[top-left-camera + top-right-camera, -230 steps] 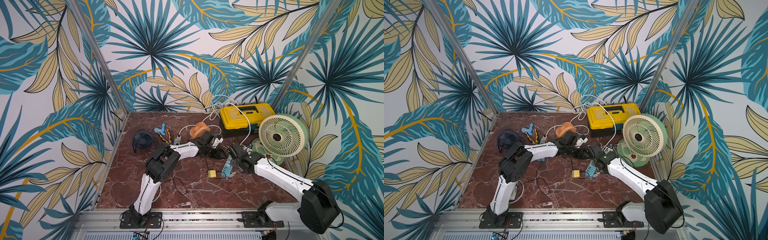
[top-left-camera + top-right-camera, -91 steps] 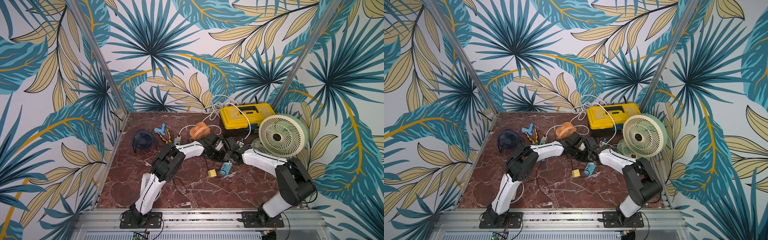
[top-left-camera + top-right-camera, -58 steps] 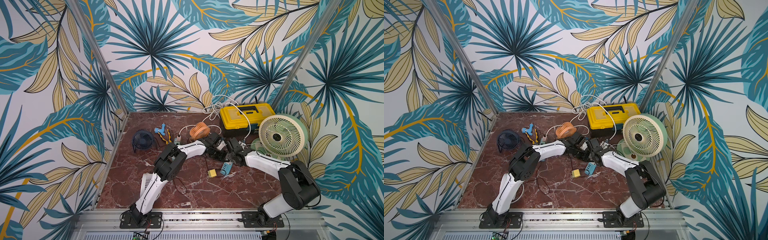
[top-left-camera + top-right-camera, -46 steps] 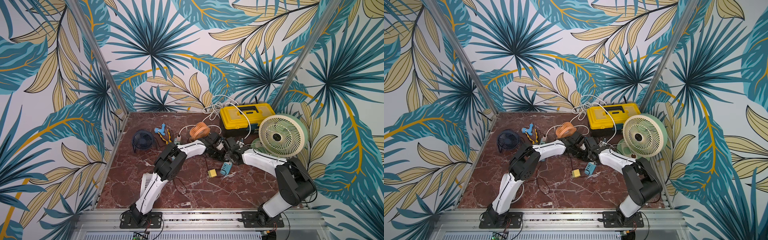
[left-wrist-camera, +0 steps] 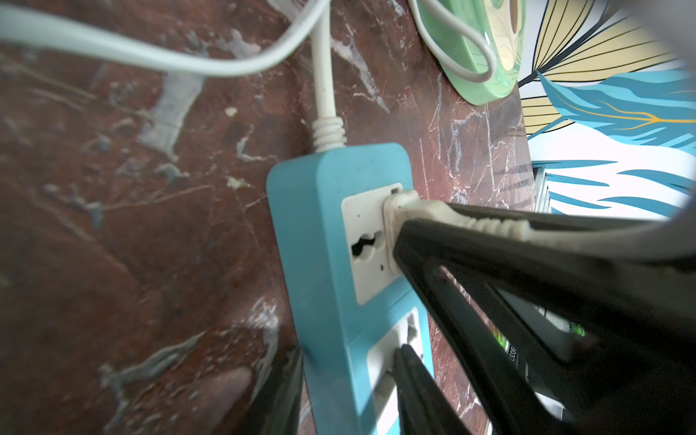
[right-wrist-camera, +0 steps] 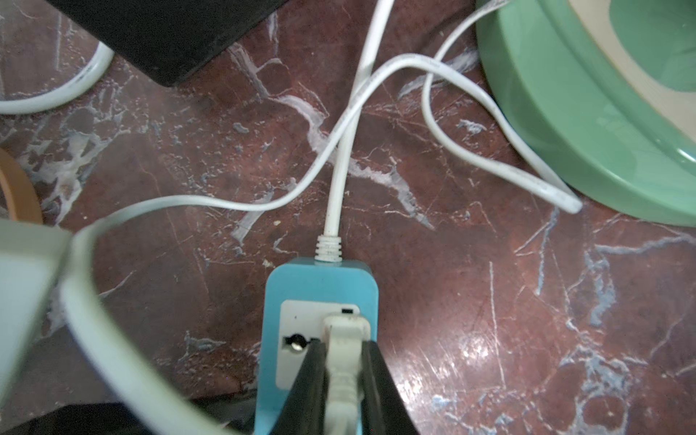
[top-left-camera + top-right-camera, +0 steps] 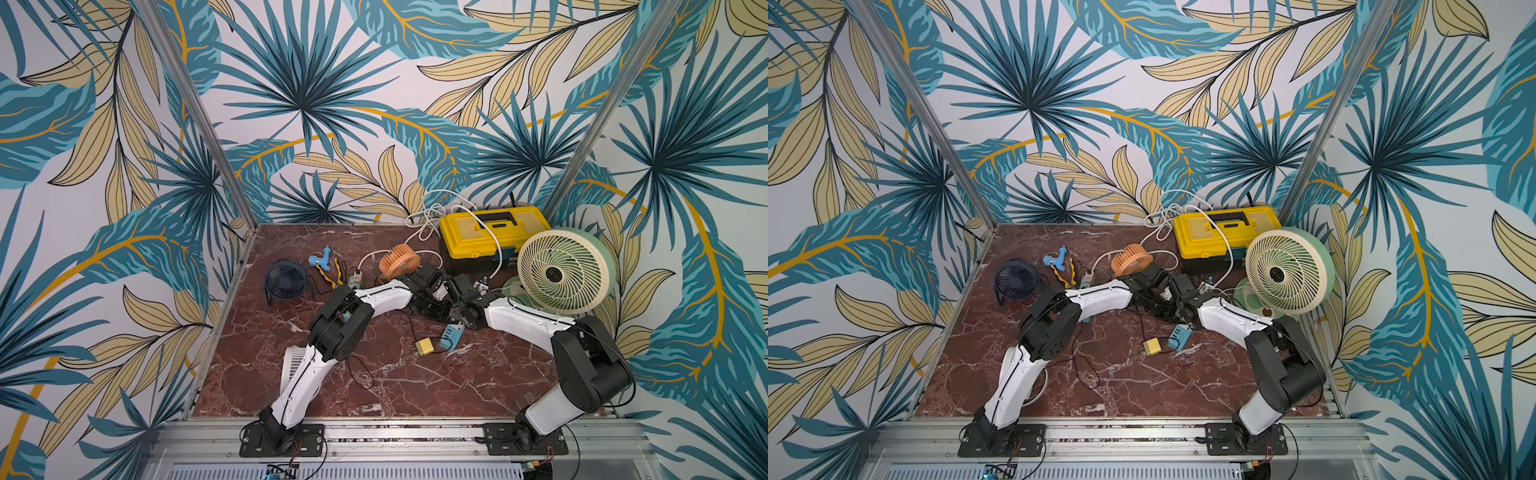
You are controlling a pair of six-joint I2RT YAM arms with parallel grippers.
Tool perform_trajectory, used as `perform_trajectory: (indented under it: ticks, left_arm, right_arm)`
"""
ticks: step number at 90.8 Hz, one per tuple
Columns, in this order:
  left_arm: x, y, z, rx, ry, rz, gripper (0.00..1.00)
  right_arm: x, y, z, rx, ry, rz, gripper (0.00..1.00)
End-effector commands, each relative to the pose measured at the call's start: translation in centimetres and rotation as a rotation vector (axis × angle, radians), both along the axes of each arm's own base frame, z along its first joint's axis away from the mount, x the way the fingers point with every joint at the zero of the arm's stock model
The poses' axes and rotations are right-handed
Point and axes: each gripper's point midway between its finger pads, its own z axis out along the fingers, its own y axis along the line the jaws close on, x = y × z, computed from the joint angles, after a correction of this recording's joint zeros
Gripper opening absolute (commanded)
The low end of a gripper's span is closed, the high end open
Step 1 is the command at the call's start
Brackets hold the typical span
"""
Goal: Unplug the desk fan from the power strip
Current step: Remove the plug from the socket, then place the plug at the center of the board.
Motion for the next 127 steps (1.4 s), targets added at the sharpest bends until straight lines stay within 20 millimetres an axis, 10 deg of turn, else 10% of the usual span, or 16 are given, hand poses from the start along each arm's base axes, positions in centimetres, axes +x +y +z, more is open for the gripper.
perform_trajectory:
  ticks: [1,52,96,127]
  left_arm:
    - [-1.2,3.2,-8.7,0.259,0.029,0.037,0.43]
    - [-1.0,3.1,-8.0,0.252,0.026,0.036,0.44]
    - [0.9,1.7,7.3,-0.115,-0.176,0.075,0.55]
    - [1.7,4.3,13.1,-0.257,-0.314,0.179,0.58]
  right_arm:
    - [0.4,2.9,2.0,-0.006,-0.03,0.046,0.18]
    - [-0.8,0.6,4.8,0.061,-0.12,0.012,0.18]
    - [-1.9,0.9,7.9,0.146,-0.115,0.136,0.19]
    - [1.8,4.7,6.6,0.471,-0.137,0.213,0.2]
